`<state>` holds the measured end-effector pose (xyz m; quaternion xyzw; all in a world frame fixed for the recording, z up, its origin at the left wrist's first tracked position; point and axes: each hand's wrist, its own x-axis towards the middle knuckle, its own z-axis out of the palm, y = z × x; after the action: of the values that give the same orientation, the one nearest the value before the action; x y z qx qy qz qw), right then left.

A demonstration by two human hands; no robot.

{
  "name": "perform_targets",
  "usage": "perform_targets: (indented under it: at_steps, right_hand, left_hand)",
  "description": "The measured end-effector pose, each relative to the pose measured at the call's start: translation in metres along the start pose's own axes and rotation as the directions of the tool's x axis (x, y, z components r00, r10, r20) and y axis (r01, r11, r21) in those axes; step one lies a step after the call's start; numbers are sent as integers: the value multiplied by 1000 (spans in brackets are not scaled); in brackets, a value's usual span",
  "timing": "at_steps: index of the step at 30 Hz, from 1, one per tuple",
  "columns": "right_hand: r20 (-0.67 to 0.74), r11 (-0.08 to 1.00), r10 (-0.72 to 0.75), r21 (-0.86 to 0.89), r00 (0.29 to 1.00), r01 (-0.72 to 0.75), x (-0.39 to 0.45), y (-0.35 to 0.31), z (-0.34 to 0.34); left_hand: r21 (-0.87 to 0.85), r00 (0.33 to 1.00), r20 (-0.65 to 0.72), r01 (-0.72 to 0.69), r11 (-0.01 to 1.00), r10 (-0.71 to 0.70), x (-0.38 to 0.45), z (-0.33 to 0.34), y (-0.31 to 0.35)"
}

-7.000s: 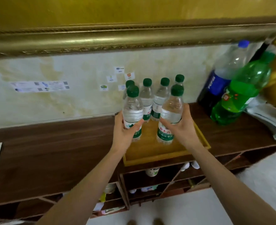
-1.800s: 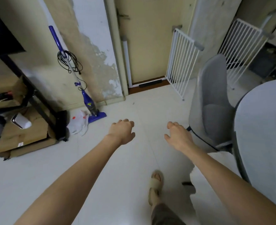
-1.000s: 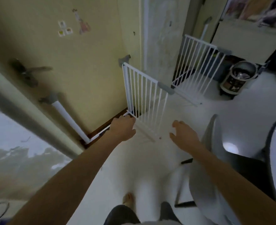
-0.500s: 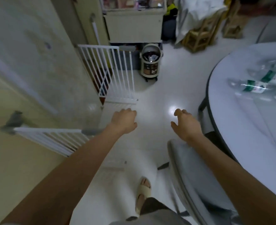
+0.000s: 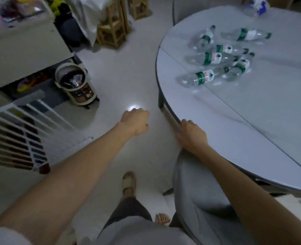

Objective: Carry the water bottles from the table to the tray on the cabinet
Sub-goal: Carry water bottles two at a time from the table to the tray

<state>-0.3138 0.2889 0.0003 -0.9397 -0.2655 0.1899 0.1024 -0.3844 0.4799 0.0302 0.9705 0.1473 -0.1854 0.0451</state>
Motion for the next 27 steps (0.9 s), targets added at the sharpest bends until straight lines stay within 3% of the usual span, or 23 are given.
perform_targets:
  at_steps: [5, 12, 22, 27]
  right_hand:
    - [-20, 965, 231, 135, 973, -226, 56, -25, -6]
    - [-76, 891, 418, 230, 905, -392, 112, -33, -27]
    - [-132, 705, 670, 420, 731, -571, 211, 75, -69]
    - [-74, 583, 759, 520, 647, -624, 264, 139, -93]
  left_hand:
    - [137, 984, 26, -176, 975, 174, 82, -33, -34]
    - [154, 922, 81, -388, 909, 380, 177, -63, -41]
    - [156, 819, 40, -570, 806, 572, 327, -95, 52]
    - [98, 801, 65, -599, 795, 595, 389, -96, 104]
